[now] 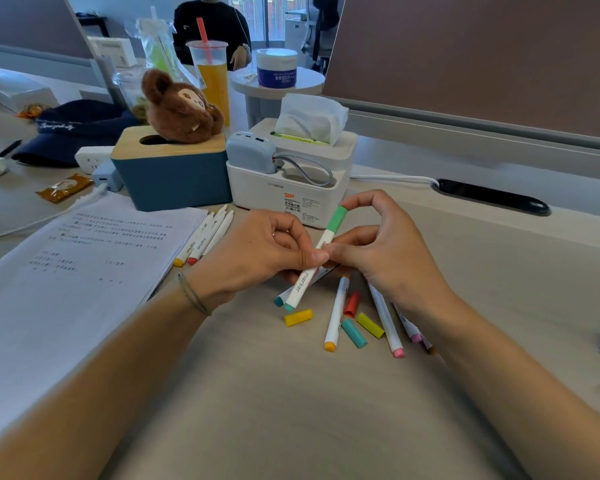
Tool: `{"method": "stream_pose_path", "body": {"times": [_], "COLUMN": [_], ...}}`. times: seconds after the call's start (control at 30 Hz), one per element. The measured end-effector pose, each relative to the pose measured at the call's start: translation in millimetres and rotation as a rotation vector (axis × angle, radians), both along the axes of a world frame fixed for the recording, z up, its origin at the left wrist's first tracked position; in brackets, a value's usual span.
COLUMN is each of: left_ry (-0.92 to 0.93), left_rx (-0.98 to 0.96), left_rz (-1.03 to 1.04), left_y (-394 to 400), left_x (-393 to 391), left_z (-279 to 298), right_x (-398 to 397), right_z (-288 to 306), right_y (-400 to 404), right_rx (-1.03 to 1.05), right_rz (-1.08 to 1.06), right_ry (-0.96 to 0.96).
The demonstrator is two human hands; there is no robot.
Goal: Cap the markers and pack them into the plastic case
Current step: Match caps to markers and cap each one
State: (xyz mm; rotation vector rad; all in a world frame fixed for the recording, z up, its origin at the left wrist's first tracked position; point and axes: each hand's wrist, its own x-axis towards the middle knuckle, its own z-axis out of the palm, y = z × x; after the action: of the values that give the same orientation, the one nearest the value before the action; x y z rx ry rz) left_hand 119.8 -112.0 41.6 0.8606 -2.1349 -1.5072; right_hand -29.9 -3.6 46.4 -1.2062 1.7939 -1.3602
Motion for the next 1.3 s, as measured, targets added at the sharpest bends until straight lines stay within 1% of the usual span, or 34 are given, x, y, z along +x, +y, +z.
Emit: {"method": "stream_pose_path", "body": {"times": [0.2,0.4,0.5,0.57,0.63,0.9,1.17,1.3], "left_ry": [-0.022,0.012,0.016,0.013,0.007,-0.069,-0.130,-0.148], "left_rx": [-0.006,0.048,0.046,0.041,0.058,0.011,0.021,-0.003], "left_rz": [-0.042,-0.081,-0.067,-0.059,-0.066,-0.022,-0.071,-0.072], "left_y": [4.8,9.5,9.6,9.5,9.8,8.4,10.6,10.9], "left_x": [-3.2,-4.7,-4.8,-4.5,-4.5,-5.0,-5.7,-6.1], "left_z": [-1.6,-2.9,-2.1,-0.9,0.1,-1.3,-2.5,-2.2], "right_x": [1.8,2.7,1.6,0.6,-2.0,-21.5,-25.7,-28.0], "right_z": [-2.3,-0.8,0.5,2.2,4.2,19.4,18.7,16.9], "right_y": [1.8,1.9,1.7,1.3,1.1,5.2,5.9,5.0], "right_rx": [-0.005,-0.036,-0.046,-0.028,0.003,0.175,0.208,0.212], "right_rz": [-0.038,-0.072,-0.041,-0.008,0.030,0.131,0.147,0.142], "right_ry": [0.000,0.074,0.012,-0.035,-0.041,0.064,0.066,0.073]}}
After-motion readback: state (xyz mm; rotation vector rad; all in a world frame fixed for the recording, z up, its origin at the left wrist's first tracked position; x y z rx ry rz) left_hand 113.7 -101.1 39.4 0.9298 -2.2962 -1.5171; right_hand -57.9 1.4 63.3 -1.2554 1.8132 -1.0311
